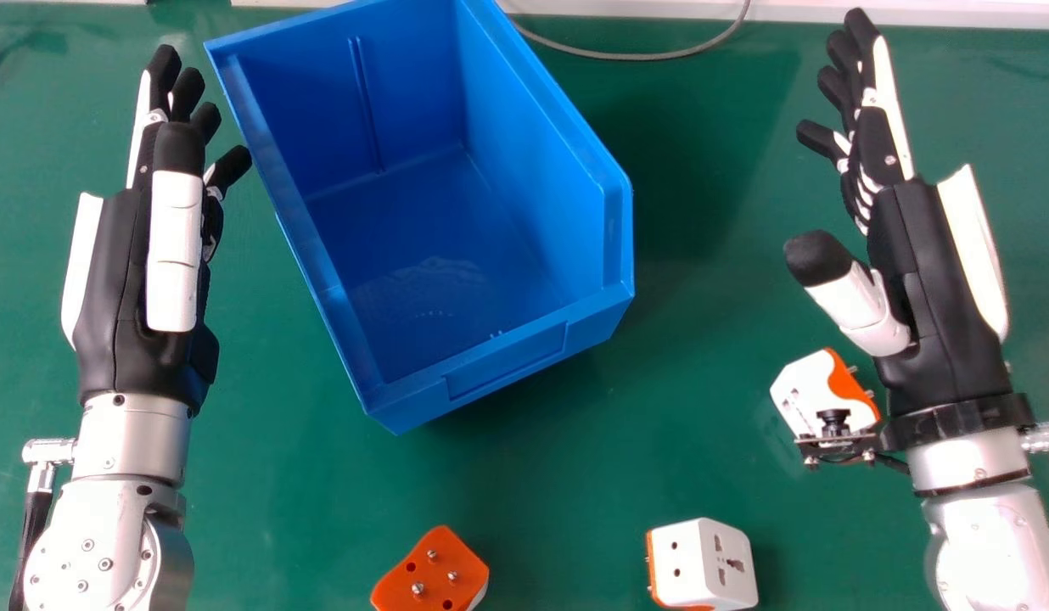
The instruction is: Pick all objects and put in blue box
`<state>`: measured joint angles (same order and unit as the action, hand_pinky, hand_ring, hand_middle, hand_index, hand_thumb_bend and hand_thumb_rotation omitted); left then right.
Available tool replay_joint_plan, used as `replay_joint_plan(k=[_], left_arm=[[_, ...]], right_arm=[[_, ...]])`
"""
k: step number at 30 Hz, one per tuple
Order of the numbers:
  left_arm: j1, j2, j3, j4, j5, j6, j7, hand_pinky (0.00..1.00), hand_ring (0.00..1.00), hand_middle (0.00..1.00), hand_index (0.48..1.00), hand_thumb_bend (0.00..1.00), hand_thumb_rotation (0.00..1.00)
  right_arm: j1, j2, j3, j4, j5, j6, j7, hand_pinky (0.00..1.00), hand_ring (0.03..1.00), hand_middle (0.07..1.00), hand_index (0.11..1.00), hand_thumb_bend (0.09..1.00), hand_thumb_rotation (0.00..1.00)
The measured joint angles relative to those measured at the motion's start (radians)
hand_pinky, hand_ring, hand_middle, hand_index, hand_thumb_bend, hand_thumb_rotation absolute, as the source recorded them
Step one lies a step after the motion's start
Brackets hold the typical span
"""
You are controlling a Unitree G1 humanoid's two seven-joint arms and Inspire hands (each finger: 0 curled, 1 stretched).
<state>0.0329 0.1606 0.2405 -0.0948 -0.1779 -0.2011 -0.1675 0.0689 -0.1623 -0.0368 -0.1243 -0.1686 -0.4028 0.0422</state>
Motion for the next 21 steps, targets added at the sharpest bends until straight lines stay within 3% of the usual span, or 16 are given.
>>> replay_joint_plan(k=[15,21], left_arm=[[0.000,0.000,0.000,0.000,0.001,0.000,0.004,0.92,0.99,1.00,0.997,0.83,0.96],[0.000,0.000,0.000,0.000,0.001,0.000,0.004,0.92,0.99,1.00,0.996,0.83,0.96]], right_arm=[[-0.021,-0.010,-0.030,0.006,0.012,0.014,0.002,0.89,0.988,1.000,1.000,0.925,0.99],[-0.030,-0.040,-0.049,0.007,-0.004,0.047,0.002,0.90,0.994,1.000,1.000,0.926,0.94]])
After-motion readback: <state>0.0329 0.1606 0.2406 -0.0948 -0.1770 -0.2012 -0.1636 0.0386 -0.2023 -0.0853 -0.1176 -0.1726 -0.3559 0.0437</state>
